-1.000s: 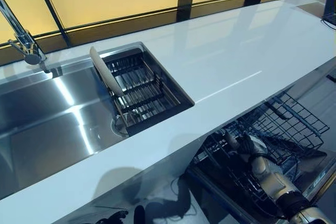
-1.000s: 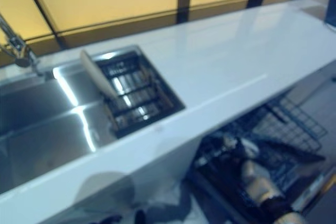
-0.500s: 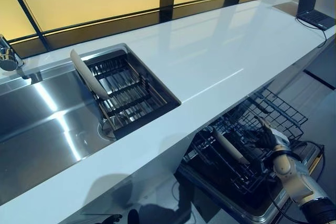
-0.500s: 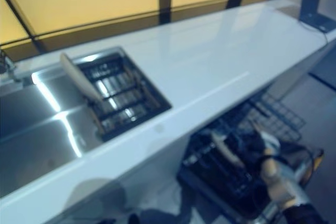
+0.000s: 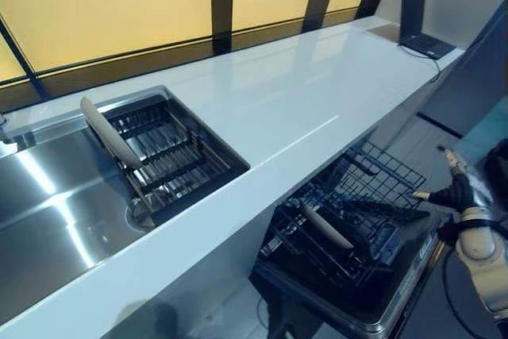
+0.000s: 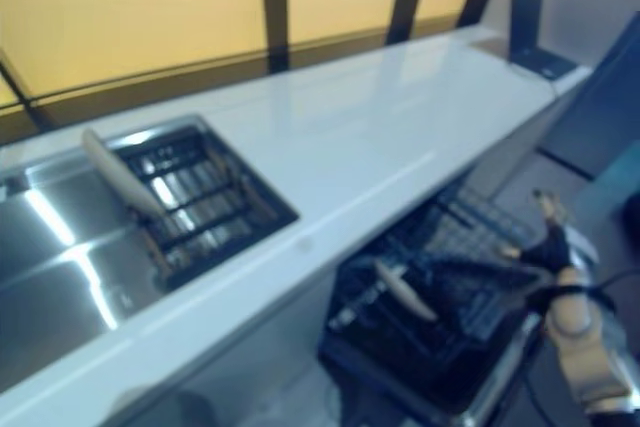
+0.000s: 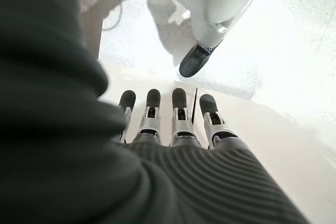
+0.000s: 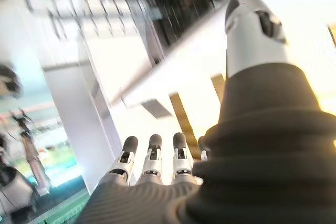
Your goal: Take plates into dishwasher
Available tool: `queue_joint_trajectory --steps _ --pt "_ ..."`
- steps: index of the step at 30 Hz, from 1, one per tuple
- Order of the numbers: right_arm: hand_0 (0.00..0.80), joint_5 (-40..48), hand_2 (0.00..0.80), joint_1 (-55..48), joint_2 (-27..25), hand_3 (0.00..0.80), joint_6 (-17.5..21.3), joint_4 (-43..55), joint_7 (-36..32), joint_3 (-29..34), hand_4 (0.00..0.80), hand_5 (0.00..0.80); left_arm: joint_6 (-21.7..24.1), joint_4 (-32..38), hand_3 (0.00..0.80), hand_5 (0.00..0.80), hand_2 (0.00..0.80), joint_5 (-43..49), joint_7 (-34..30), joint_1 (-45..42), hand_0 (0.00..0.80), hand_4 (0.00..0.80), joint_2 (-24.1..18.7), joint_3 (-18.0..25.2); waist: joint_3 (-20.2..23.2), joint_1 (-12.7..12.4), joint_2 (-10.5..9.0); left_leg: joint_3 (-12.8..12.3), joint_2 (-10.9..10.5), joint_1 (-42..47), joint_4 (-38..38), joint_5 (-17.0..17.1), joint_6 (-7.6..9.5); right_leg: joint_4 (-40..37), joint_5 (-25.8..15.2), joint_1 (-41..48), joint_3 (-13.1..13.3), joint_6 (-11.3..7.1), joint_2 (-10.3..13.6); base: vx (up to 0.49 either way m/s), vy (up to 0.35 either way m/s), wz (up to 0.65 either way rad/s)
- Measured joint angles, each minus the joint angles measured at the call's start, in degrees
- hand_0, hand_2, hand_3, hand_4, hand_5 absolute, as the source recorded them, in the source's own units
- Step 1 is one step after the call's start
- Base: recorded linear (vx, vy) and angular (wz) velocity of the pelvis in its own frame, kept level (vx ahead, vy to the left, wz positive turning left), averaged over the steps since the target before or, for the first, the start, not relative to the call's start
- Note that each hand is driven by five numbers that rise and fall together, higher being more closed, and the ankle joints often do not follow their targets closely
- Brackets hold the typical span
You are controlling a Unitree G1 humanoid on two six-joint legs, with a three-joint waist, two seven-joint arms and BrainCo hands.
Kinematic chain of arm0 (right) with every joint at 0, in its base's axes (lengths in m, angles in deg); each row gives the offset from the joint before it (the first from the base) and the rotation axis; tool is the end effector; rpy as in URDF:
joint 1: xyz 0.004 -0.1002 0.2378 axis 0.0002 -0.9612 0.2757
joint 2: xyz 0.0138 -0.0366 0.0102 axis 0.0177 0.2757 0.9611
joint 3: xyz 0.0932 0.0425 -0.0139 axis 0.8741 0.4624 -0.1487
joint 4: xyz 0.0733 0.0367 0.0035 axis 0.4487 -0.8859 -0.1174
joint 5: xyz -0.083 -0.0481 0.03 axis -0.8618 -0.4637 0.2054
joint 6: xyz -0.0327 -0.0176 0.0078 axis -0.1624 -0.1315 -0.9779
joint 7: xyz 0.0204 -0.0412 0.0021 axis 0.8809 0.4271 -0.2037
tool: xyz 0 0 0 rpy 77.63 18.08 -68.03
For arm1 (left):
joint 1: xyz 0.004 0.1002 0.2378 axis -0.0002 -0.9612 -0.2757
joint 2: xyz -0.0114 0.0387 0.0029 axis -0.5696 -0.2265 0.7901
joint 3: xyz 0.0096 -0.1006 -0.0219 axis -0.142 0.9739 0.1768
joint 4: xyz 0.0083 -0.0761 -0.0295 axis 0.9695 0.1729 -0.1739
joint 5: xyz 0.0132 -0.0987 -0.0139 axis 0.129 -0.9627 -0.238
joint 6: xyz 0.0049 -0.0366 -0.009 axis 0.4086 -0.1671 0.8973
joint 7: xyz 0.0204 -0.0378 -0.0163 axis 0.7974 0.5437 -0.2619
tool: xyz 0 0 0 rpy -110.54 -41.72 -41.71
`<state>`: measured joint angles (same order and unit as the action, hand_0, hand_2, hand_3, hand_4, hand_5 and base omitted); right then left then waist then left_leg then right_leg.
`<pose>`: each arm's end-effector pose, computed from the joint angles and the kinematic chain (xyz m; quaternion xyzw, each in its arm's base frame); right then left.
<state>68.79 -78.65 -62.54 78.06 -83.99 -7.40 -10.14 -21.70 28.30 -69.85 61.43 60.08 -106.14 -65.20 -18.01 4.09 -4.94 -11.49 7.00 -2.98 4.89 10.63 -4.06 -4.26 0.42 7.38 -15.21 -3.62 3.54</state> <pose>0.2235 -0.3059 0.1806 -0.4800 -0.1247 -0.2435 0.8335 0.1331 0.2453 -0.0852 0.2932 0.4710 -0.1022 0.8257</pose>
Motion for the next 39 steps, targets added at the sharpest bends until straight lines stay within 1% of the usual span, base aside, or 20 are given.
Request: queue_joint_trajectory --steps 6,11,14,18,20,21,22,23,24,25,26,27,28,29,31,33,36,37,38,39 --pt "0.0 1.8 0.0 -0.54 -4.07 0.0 5.51 4.52 0.57 1.21 0.0 0.0 1.0 -3.74 0.0 0.0 0.0 -0.05 1.19 -2.57 0.0 0.0 2.12 1.7 3.67 -0.11 0.43 -0.87 -0.42 0.68 0.03 -1.04 0.22 -0.46 0.05 0.56 0.52 -0.25 0.51 0.158 0.125 -0.04" --pt "0.0 3.72 0.0 0.22 -7.75 0.0 7.58 9.6 0.45 1.27 0.0 0.0 1.62 -4.3 0.0 0.0 0.0 -0.05 1.6 -3.01 0.0 0.0 2.28 1.68 5.02 -0.54 0.51 -0.75 -1.21 0.71 0.03 -1.41 0.74 -0.08 0.33 0.58 0.38 -0.82 1.36 0.14 0.142 0.03" --pt "0.0 5.02 0.0 3.22 -7.95 0.0 8.29 10.18 0.45 1.16 0.0 0.0 1.6 -4.34 0.0 0.0 0.0 -0.05 1.55 -3.38 0.0 0.0 2.26 1.68 5.99 -0.59 0.24 -0.7 -2.08 0.81 0.06 -1.82 1.24 0.71 0.74 0.55 0.3 -1.43 2.29 0.131 0.183 0.05" --pt "0.0 5.6 0.0 7.9 -8.33 0.0 8.55 9.98 0.57 -0.99 0.0 0.0 1.59 -5.37 0.0 0.0 0.0 -0.02 0.89 -1.97 0.0 0.0 2.44 1.13 6.38 -0.79 1.15 1.23 -2.26 0.76 0.34 -2.54 2.04 9.56 1.95 -2.5 0.5 -2.99 3.47 0.112 0.228 0.16" --pt "0.0 6.05 0.0 10.71 -8.39 0.0 9.39 9.88 1.14 -4.26 0.0 0.0 1.41 -6.22 0.0 0.0 0.0 0.02 0.33 -0.62 0.0 0.0 2.36 -0.3 6.34 -1.24 2.03 3.08 -1.81 0.45 0.24 -2.96 2.66 22.58 1.77 -8.73 1.28 -3.02 4.49 0.148 0.238 0.26" --pt "0.0 6.06 0.0 11.13 -8.37 0.0 9.74 9.87 1.3 -4.69 0.0 0.0 1.35 -6.34 0.0 0.0 0.0 0.04 0.32 -0.01 0.0 0.0 2.31 -0.83 6.32 -1.58 2.03 3.49 -2.12 0.46 0.22 -2.98 2.72 25.44 1.57 -10.15 1.98 -3.03 4.88 0.217 0.23 0.46" --pt "0.0 6.08 0.0 13.18 -8.24 0.0 10.49 9.75 2.17 -7.09 0.0 0.0 1.04 -7.33 0.0 0.0 0.0 0.13 0.1 1.17 0.0 0.0 2.46 -1.92 6.25 -2.16 1.94 4.78 -3.47 0.46 -0.82 -3.43 3.64 33.71 -0.13 -13.74 4.74 -2.75 6.25 0.165 0.117 0.59" --pt "0.0 6.09 0.0 14.24 -8.24 0.0 11.1 9.76 2.29 -8.69 0.0 0.0 0.89 -7.81 0.0 0.0 0.0 0.17 -0.12 1.13 0.0 0.0 2.45 -2.39 6.15 -2.11 2.11 5.92 -4.26 0.42 -2.67 -3.85 4.66 37.62 -1.69 -14.77 6.59 -2.8 6.85 0.209 0.094 0.73" --pt "0.0 6.08 0.0 15.02 -8.15 0.0 11.74 9.79 2.3 -10.12 0.0 0.0 0.58 -7.76 0.0 0.0 0.0 0.23 -0.4 1.02 0.0 0.0 2.51 -2.87 5.98 -2.19 2.59 7.33 -4.36 0.82 -2.72 -3.92 5.64 40.71 -3.88 -15.95 9.18 -2.66 6.57 0.119 0.028 0.57" --pt "0.0 6.06 0.0 15.42 -8.11 0.0 11.97 9.84 2.29 -10.9 0.0 0.0 0.31 -7.68 0.0 0.0 0.0 0.23 -0.41 1.03 0.0 0.0 2.55 -2.82 5.91 -2.28 3.01 7.91 -4.28 1.31 -2.34 -4.0 5.78 41.49 -5.02 -16.56 10.13 -2.92 6.22 0.205 -0.053 0.65" --pt "0.0 6.06 0.0 16.93 -8.02 0.0 12.08 10.12 2.16 -12.31 0.0 0.0 -0.32 -7.67 0.0 0.0 0.0 0.23 -0.41 0.35 0.0 0.0 2.09 -2.39 5.78 -2.14 4.13 9.78 -3.77 1.11 -1.91 -3.82 6.77 39.61 -2.48 -17.09 12.03 -3.94 4.21 0.174 -0.077 0.55" --pt "0.0 6.06 0.0 17.58 -7.99 0.0 12.06 10.14 2.06 -12.6 0.0 0.0 -0.4 -7.68 0.0 0.0 0.0 0.23 -0.42 0.18 0.0 0.0 1.79 -2.29 5.69 -2.23 4.3 10.32 -4.0 0.94 -1.83 -3.82 6.78 38.26 -1.61 -17.21 12.09 -4.25 3.57 0.242 -0.117 0.72" --pt "0.0 6.06 0.0 19.65 -7.98 0.0 12.06 10.26 1.61 -13.0 0.0 0.0 -0.94 -7.99 0.0 0.0 0.0 0.28 -0.47 0.14 0.0 0.0 1.07 -2.27 5.8 -2.3 4.12 12.11 -4.53 0.01 -2.02 -3.79 6.89 33.09 0.96 -17.15 13.15 -4.51 2.55 0.237 -0.122 0.71" --pt "0.0 6.08 0.0 21.65 -7.94 0.0 12.07 10.2 1.25 -13.0 0.0 0.0 -1.26 -8.42 0.0 0.0 0.0 0.28 -0.46 0.22 0.0 0.0 0.53 -2.2 5.67 -2.2 4.35 14.19 -5.34 -0.57 -1.74 -3.79 6.91 25.28 2.26 -16.46 13.49 -4.16 1.07 0.255 -0.122 0.81" --pt "0.0 6.09 0.0 22.95 -7.91 0.0 12.07 9.85 0.9 -13.0 0.0 0.0 -1.32 -8.99 0.0 0.0 0.0 0.31 -0.46 0.55 0.0 0.0 0.39 -1.39 5.85 -1.94 4.06 16.63 -6.12 -0.78 -1.57 -3.26 7.81 16.21 2.29 -15.21 15.94 -4.09 -1.12 0.195 -0.084 0.77" --pt "0.0 6.11 0.0 23.29 -7.74 0.0 12.04 9.78 0.24 -13.06 0.0 0.0 -1.32 -9.87 0.0 0.0 0.0 0.31 -0.39 1.2 0.0 0.0 0.7 -1.16 6.09 -1.73 3.64 18.59 -7.43 -0.68 -1.59 -2.6 8.84 8.86 2.01 -14.41 17.9 -4.37 -2.5 0.152 -0.094 0.87" --pt "0.0 6.08 0.0 23.34 -6.82 0.0 11.23 9.8 -1.23 -13.52 0.0 0.0 -1.36 -9.78 0.0 0.0 0.0 0.27 -0.23 1.23 0.0 0.0 0.79 -1.18 6.76 -1.72 2.49 21.24 -8.74 -0.49 -0.65 -2.52 8.95 6.59 1.98 -14.6 17.84 -4.23 -4.1 0.155 -0.211 0.95" --pt "0.0 6.08 0.0 23.36 -6.81 0.0 11.06 9.74 -1.54 -13.6 0.0 0.0 -1.36 -9.76 0.0 0.0 0.0 0.27 -0.23 1.17 0.0 0.0 0.72 -1.09 6.96 -1.8 2.18 21.47 -8.78 -0.32 -0.35 -2.54 8.92 6.44 1.98 -14.39 17.84 -4.17 -4.25 0.098 -0.226 1.03" --pt "0.0 6.08 0.0 23.75 -6.81 0.0 10.77 9.15 -2.42 -14.04 0.0 0.0 -1.39 -9.84 0.0 0.0 0.0 0.23 -0.2 1.01 0.0 0.0 0.39 -0.82 7.43 -1.74 0.82 21.54 -9.38 0.08 0.29 -2.61 8.68 5.64 1.96 -13.24 17.85 -3.44 -3.86 0.077 -0.231 0.88" --pt "0.0 6.07 0.0 24.53 -6.59 0.0 10.71 8.09 -2.83 -15.17 0.0 0.0 -1.43 -9.89 0.0 0.0 0.0 0.22 -0.15 0.79 0.0 0.0 0.43 -0.53 7.44 -1.91 0.26 21.67 -9.61 0.64 -0.12 -2.93 8.15 5.31 0.56 -12.6 17.51 -1.85 -3.79 0.081 -0.204 0.96"
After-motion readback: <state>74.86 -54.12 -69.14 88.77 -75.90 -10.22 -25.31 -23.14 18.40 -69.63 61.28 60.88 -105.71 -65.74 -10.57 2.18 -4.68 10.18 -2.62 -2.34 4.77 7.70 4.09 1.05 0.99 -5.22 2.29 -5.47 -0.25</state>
